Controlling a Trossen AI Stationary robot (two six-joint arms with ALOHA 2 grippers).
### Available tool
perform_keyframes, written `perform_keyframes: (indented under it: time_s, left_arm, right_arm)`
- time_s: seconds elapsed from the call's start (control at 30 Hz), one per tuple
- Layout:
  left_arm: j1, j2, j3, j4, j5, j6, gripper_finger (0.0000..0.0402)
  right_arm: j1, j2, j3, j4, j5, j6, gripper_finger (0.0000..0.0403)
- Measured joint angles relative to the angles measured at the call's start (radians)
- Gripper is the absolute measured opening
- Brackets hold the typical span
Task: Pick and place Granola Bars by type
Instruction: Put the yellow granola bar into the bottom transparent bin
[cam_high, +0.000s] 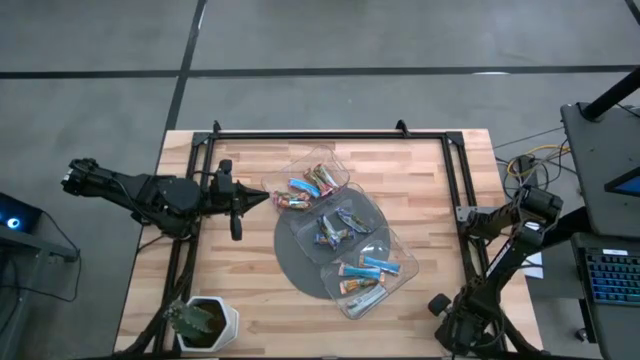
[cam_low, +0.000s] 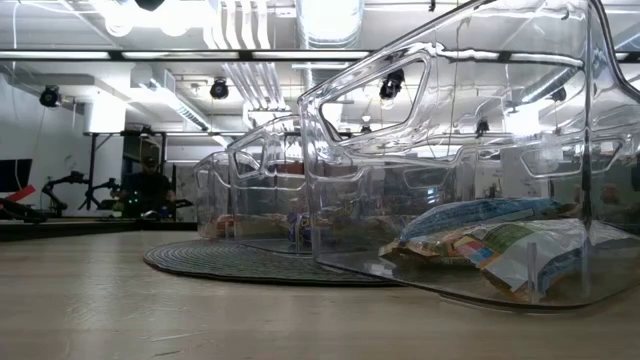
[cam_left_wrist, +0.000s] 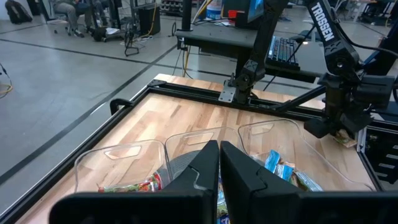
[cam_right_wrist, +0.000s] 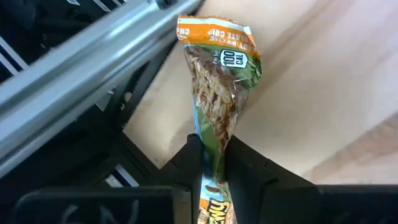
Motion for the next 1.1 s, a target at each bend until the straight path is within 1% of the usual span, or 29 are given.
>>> perform_keyframes:
  time_s: [0.17, 0.33, 0.63, 0.73, 0.83, 0.9, 1.0, 1.1]
  left_arm:
    - [0.0, 0.0, 0.0, 0.0, 0.0, 0.0, 0.0]
    - [0.0, 0.0, 0.0, 0.0, 0.0, 0.0, 0.0]
    - [0.0, -0.001, 0.0, 0.0, 0.0, 0.0, 0.0]
    - [0.0, -0.001, 0.0, 0.001, 0.0, 0.0, 0.0]
    - [0.0, -0.001, 0.0, 0.001, 0.0, 0.0, 0.0]
    - [0.0, -0.001, 0.0, 0.001, 0.0, 0.0, 0.0]
    - [0.0, -0.001, 0.0, 0.001, 0.0, 0.0, 0.0]
    - [0.0, -0.002, 0.0, 0.001, 0.0, 0.0, 0.0]
  right_arm:
    - [-0.026, 0.0, 0.006, -0.059, -0.002, -0.044, 0.0052]
    - [-0.086, -0.004, 0.029, -0.085, 0.008, -0.06, 0.0051]
    - [-0.188, -0.084, 0.144, -0.1, 0.021, -0.05, 0.0051]
    - [-0.205, -0.11, 0.208, -0.149, 0.039, -0.049, 0.0051]
    - [-0.222, -0.136, 0.297, -0.231, 0.114, -0.053, 0.0051]
    - [-0.238, -0.155, 0.362, -0.288, 0.193, -0.077, 0.0051]
    - [-0.268, -0.172, 0.45, -0.372, 0.37, -0.139, 0.0051]
    - [-0.321, -0.18, 0.536, -0.449, 0.544, -0.159, 0.0051]
